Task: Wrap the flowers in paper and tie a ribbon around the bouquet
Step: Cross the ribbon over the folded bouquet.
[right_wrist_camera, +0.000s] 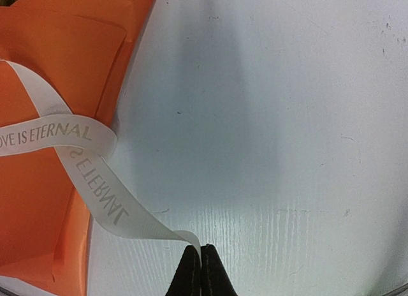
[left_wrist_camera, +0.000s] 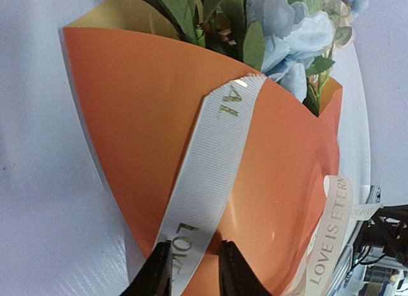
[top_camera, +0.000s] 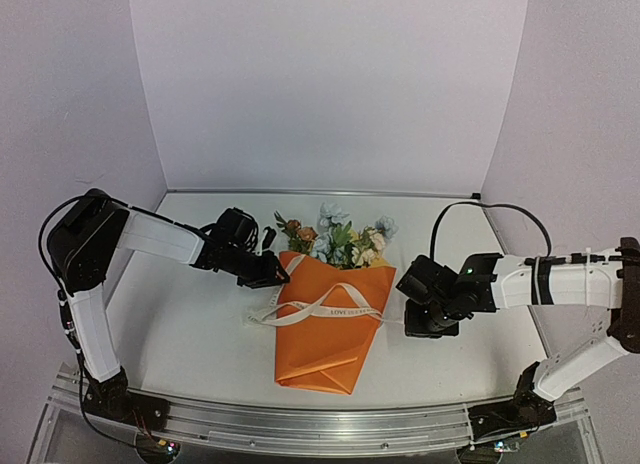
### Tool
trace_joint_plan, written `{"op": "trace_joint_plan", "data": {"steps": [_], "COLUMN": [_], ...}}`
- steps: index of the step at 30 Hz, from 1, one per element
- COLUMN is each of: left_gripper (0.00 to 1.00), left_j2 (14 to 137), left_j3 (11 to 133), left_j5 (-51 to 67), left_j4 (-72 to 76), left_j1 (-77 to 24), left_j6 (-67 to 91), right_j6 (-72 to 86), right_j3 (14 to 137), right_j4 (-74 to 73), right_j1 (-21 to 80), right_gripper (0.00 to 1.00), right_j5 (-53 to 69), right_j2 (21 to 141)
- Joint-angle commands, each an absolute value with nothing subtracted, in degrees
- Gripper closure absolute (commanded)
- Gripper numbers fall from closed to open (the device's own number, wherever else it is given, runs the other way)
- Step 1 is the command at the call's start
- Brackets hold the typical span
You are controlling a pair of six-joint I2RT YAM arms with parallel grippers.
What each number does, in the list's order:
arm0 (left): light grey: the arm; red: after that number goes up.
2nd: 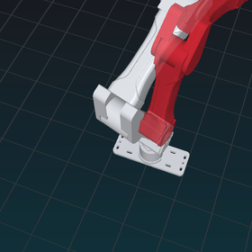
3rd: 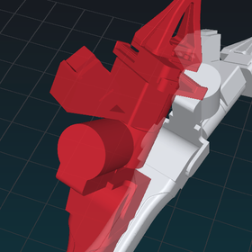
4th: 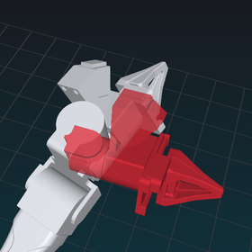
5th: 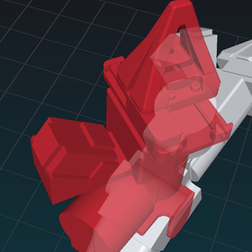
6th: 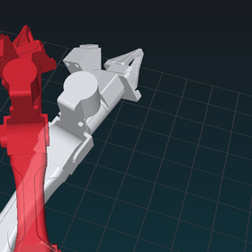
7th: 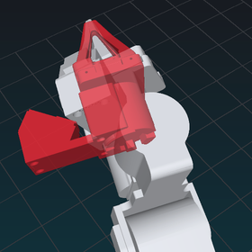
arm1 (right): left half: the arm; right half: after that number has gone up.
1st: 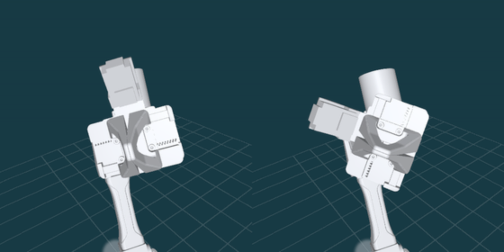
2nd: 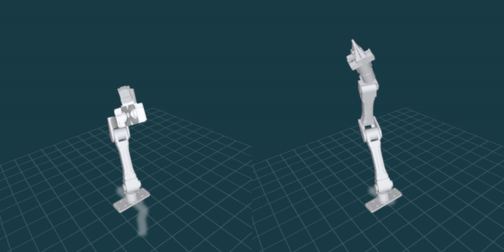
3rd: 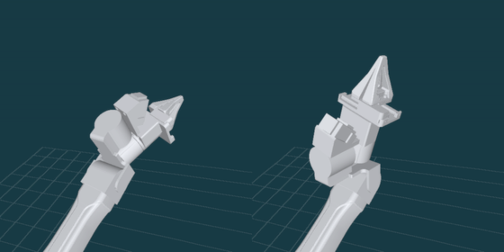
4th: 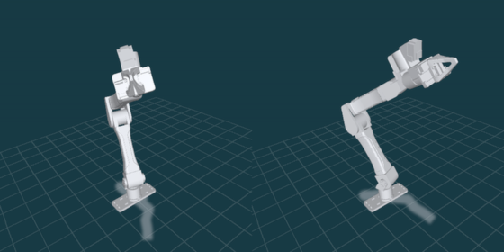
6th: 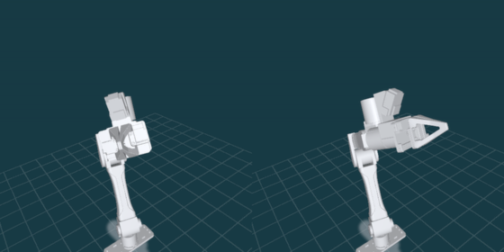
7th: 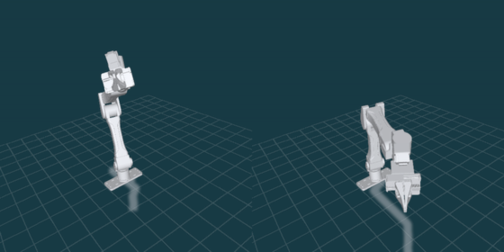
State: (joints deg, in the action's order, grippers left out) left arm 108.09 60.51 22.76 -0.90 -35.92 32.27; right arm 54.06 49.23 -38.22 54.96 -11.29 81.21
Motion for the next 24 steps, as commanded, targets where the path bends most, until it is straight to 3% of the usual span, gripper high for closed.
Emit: {"op": "trace_joint_plan", "data": {"steps": [1, 10, 24], "left_gripper": [0.79, 0.99, 1.00], "left_j2": [107.3, 106.4, 100.8], "left_j3": [62.0, 62.6, 60.7], "left_j5": [22.5, 20.7, 11.0], "left_j4": [0.5, -1.6, -4.6], "left_j1": [-35.4, -35.4, -33.9], "left_j6": [32.0, 31.5, 33.2], "right_j6": [54.2, 53.8, 51.0], "right_j3": [50.6, 50.6, 48.4], "right_j4": [-38.7, -39.0, -39.6], "right_j1": [55.1, 54.4, 47.7], "right_gripper": [1.00, 1.00, 1.00], "right_j5": [-13.4, -14.4, -15.7], "right_j2": [80.7, 80.7, 78.1]}}
